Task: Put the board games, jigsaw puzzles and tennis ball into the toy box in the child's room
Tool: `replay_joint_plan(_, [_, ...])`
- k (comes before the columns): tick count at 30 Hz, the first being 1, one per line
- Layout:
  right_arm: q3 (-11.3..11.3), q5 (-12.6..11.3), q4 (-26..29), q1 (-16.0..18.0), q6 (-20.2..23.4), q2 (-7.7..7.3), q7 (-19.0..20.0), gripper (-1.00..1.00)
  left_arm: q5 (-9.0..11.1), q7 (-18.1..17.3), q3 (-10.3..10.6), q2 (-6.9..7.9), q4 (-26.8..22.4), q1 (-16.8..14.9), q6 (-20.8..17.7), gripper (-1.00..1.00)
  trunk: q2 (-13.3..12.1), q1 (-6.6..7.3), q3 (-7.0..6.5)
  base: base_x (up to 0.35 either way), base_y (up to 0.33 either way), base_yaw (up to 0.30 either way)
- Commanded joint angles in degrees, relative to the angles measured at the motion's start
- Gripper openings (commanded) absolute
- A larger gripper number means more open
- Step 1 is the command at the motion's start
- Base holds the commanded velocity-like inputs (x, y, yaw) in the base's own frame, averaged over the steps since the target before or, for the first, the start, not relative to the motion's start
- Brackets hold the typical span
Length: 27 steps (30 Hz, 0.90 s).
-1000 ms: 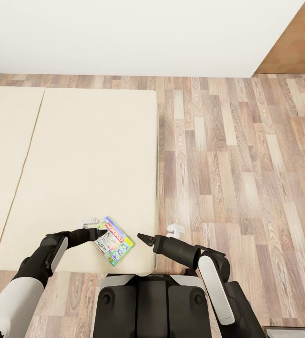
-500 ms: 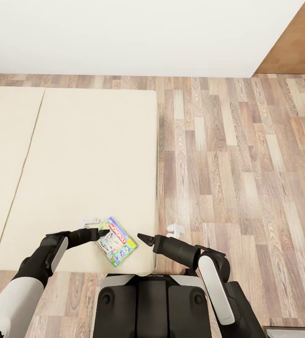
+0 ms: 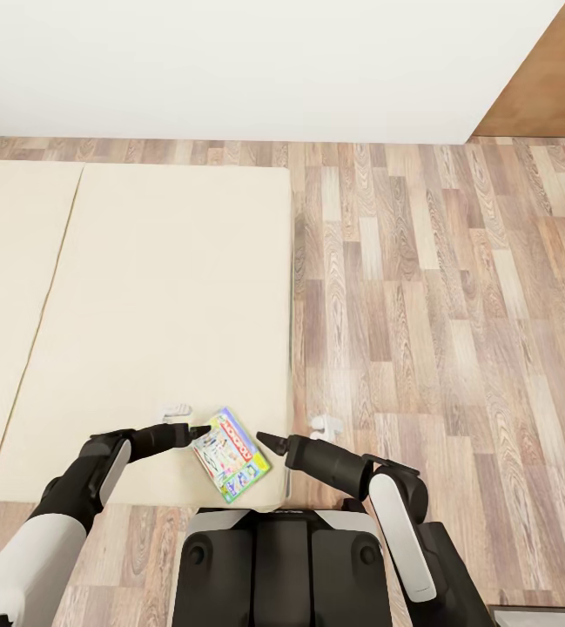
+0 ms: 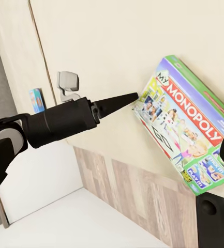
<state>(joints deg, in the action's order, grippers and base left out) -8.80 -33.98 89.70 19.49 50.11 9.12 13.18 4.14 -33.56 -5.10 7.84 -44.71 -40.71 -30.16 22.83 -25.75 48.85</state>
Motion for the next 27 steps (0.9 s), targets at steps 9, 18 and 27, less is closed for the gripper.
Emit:
replay_joint_plan(9, [0.06, 0.44, 0.10, 0.02, 0.25, 0.05, 0.15, 1.00, 0.43, -0.10, -0.09, -0.08, -0.03, -0.03, -0.54, 1.00, 0.09, -0.03, 0.06, 0.000, 0.000, 0.000])
replay_joint_plan(18, [0.09, 0.41, 0.12, 0.02, 0.25, 0.03, 0.41, 1.00, 0.37, -0.11, -0.09, -0.10, -0.03, -0.03, -0.51, 1.00, 0.09, -0.03, 0.06, 0.000, 0.000, 0.000])
replay_joint_plan(27, [0.09, 0.39, 0.12, 0.02, 0.26, 0.03, 0.36, 1.00, 0.29, -0.11, -0.09, -0.10, -0.03, -0.01, -0.51, 1.00, 0.09, -0.03, 0.06, 0.000, 0.000, 0.000])
